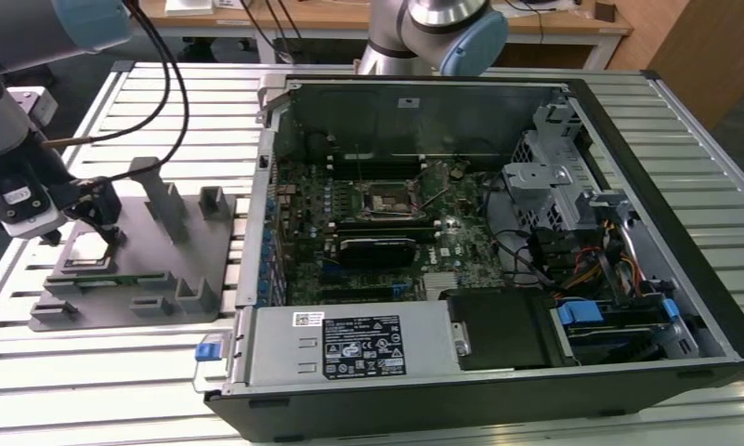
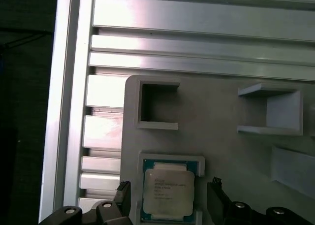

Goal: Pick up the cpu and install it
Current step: 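Pick up the cpu and move it towards the insertion slot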

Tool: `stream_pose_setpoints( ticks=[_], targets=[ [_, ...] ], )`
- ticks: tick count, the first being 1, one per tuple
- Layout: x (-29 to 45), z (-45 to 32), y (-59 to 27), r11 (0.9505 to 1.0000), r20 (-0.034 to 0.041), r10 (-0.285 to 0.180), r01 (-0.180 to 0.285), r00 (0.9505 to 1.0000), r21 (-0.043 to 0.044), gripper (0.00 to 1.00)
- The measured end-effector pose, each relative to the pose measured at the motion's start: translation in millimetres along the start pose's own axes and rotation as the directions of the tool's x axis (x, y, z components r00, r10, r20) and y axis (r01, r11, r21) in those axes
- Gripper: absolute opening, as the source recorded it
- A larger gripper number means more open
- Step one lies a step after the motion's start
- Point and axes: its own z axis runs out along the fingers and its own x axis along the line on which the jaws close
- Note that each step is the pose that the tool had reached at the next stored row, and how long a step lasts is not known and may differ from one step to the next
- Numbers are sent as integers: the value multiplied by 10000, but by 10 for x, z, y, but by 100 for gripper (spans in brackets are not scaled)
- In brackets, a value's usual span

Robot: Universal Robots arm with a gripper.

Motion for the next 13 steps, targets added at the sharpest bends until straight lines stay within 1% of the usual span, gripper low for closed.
stream_pose_setpoints(
  ticks=[10,13],
  targets=[
    [1,105,-4,10000,-2,-1,1,10000,0,71],
    [1,125,-5,10000,-9,-1,1,10000,0,71]
  ],
)
